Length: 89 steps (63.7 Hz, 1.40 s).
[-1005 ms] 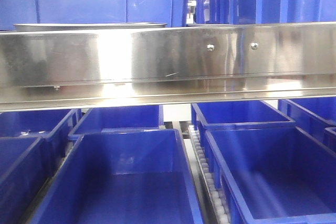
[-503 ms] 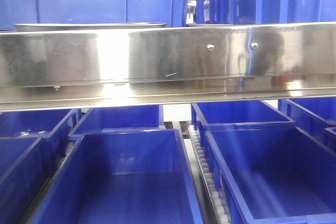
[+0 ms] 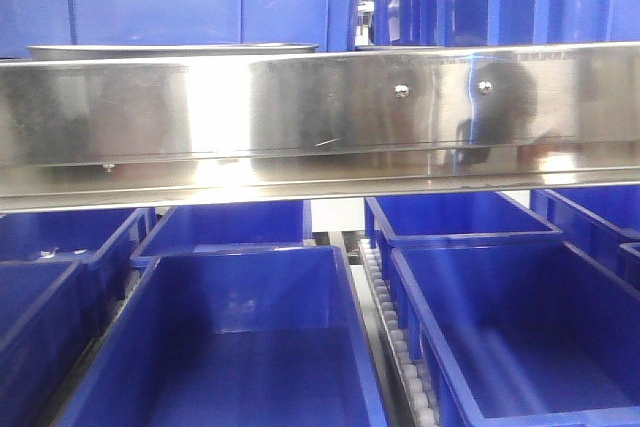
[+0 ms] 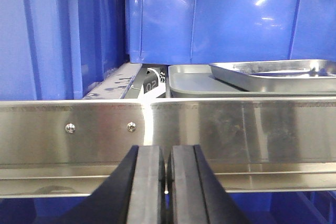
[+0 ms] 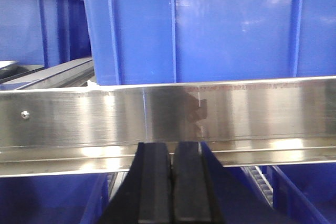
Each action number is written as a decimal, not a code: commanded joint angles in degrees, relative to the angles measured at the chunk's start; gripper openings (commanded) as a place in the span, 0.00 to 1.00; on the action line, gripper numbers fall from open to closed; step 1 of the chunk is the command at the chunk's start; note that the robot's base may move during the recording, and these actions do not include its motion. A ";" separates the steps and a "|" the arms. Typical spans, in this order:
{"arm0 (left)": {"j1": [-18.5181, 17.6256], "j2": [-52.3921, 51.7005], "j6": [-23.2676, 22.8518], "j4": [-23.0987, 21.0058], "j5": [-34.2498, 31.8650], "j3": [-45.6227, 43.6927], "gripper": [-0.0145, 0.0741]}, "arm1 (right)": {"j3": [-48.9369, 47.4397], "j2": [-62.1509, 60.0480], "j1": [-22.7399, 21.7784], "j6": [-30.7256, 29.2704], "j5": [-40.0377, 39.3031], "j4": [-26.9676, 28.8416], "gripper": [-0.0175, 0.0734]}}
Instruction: Stack silver trays without gaps
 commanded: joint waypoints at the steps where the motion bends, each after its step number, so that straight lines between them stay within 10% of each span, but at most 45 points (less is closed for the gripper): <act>1: -0.33 -0.24 -0.29 0.15 -1.05 -0.15 0.18 | 0.03 -0.47 0.02 0.69 -0.90 -1.13 0.11; 89: -0.33 -0.24 -0.29 0.15 -1.05 -0.15 0.18 | 0.03 -0.47 0.02 -0.06 1.18 -1.12 0.11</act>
